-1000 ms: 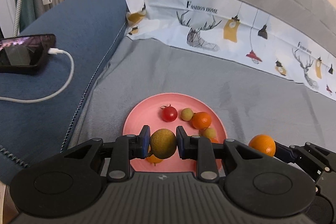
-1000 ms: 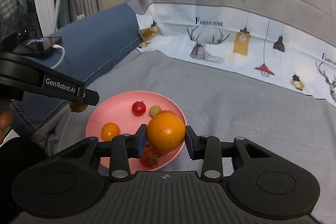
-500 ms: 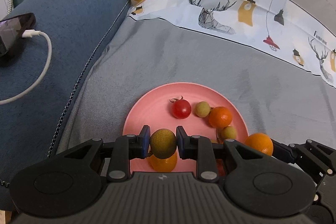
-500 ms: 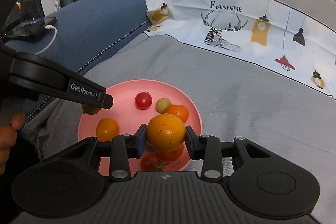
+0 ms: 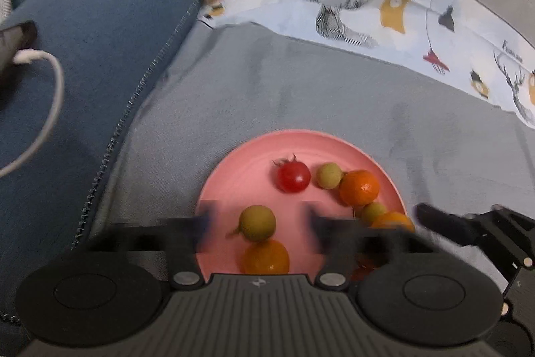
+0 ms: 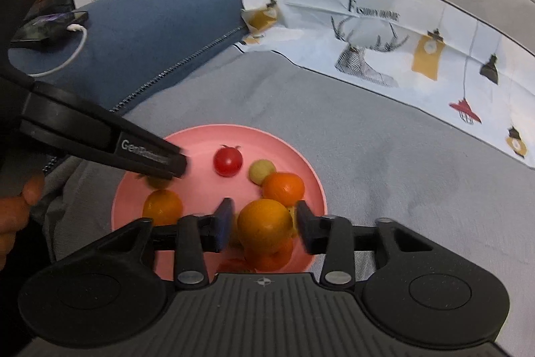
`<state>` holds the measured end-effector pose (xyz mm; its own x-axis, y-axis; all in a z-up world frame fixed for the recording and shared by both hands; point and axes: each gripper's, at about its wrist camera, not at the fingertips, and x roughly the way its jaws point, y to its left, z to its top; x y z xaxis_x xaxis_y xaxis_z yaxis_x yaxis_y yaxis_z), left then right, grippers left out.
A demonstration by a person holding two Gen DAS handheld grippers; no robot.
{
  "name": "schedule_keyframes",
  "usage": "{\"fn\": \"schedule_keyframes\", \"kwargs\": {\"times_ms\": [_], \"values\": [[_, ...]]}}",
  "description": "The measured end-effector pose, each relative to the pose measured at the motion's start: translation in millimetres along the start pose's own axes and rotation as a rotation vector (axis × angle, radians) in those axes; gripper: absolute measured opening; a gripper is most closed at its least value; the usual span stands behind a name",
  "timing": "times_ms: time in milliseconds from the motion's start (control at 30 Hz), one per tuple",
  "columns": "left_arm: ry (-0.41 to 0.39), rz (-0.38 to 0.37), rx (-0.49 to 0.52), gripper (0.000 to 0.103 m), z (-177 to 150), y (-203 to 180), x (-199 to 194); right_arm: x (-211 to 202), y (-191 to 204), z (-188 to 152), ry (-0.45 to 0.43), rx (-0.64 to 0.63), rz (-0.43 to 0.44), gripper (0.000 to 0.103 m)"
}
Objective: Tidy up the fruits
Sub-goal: 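Withdraw both open grippers from the pink plate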
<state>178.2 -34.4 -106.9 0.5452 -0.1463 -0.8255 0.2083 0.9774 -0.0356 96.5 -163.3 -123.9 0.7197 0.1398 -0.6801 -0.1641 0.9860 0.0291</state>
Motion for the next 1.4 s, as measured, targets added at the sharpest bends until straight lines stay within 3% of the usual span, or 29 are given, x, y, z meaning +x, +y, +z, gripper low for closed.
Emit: {"fn": "schedule_keyframes", "kwargs": {"times_ms": [67, 200, 500, 900, 1400], "values": [[-0.062, 0.024, -0.011, 0.103, -2.9, 1.5, -11.8, -5.8, 4.2, -1.3, -0.014, -0.029, -0.012, 0.087], [-0.057, 0.032, 0.034, 0.103, -12.5, 1.4, -28.6, -20.7, 7.6, -8.5, 0.010, -0.026, -0.008, 0.088], [-0.008, 0.044, 0.014, 0.103, -53.0, 11.6, -75.0, -68.6, 6.2, -29.0, 0.073, 0.155, -0.036, 0.092], [-0.033, 0.094, -0.039, 0.103, -80.5, 20.0, -127.4, -124.5, 20.2, -37.8, -0.003, 0.153, -0.122, 0.096], [-0.092, 0.142, -0.010, 0.103, -101.5, 9.0, -166.9, -170.8, 27.0, -44.7, -0.099, 0.147, -0.136, 0.098]]}}
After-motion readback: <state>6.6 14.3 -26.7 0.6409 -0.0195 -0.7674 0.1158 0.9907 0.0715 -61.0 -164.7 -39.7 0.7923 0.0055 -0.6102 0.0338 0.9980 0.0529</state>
